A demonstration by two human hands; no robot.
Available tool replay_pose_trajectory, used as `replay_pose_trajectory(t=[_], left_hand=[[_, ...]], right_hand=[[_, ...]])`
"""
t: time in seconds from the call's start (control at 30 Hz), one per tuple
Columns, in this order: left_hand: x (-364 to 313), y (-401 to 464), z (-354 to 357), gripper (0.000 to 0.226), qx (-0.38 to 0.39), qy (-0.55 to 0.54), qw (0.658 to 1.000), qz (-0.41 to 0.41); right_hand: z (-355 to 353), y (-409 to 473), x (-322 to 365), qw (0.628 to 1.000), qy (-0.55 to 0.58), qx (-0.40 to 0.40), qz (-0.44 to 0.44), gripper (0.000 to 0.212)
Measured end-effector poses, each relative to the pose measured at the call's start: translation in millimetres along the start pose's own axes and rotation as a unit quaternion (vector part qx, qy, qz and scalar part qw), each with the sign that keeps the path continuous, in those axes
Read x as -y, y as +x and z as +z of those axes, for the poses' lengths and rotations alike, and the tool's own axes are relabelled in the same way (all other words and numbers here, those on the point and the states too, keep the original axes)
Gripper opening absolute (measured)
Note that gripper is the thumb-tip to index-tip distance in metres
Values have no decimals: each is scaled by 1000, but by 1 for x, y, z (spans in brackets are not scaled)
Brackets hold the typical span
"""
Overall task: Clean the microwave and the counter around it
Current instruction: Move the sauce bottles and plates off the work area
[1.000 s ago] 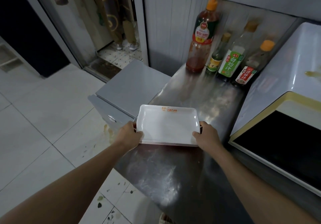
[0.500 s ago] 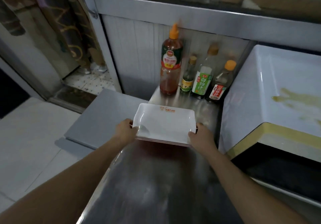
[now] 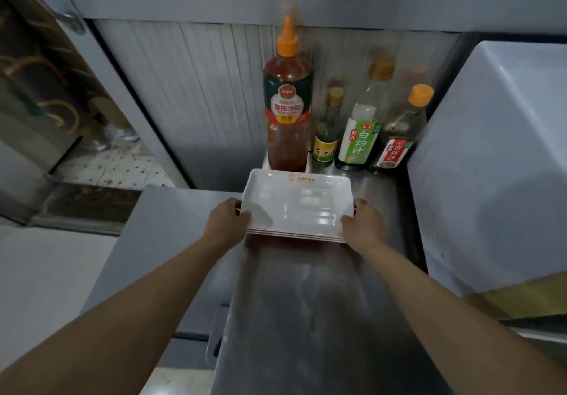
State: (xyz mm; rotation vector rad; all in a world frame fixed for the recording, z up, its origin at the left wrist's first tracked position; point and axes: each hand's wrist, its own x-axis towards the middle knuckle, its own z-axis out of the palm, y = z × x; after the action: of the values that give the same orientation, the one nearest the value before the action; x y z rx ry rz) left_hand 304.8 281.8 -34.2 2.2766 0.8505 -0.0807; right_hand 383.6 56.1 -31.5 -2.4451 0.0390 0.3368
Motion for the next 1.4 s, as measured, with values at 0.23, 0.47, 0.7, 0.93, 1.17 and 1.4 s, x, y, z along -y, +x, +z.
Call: replay_pose_trajectory(t=[0.23, 0.47, 0.7, 0.93, 1.17, 1.4], left_hand=[[5, 15, 6, 27, -5, -19, 1000, 15], [7, 18, 6, 28, -2, -11, 999, 30], [3, 11, -3, 35, 51, -2, 998, 25], [-13, -22, -24, 54, 15, 32, 998, 45], [-48, -82, -37, 61, 44, 142, 977, 154], [-66, -171, -24, 52, 47, 183, 963, 191]], right_hand=[[14, 10, 0, 999, 19, -30, 1, 21], [18, 11, 0, 999, 1, -30, 12, 27], [6, -3, 6, 1000, 1, 18, 10, 49], [-25, -50, 13, 996, -68, 43, -37, 54], [-60, -109, 13, 978, -152, 49, -137, 57], [-94, -165, -11, 966, -173, 66, -182, 58]])
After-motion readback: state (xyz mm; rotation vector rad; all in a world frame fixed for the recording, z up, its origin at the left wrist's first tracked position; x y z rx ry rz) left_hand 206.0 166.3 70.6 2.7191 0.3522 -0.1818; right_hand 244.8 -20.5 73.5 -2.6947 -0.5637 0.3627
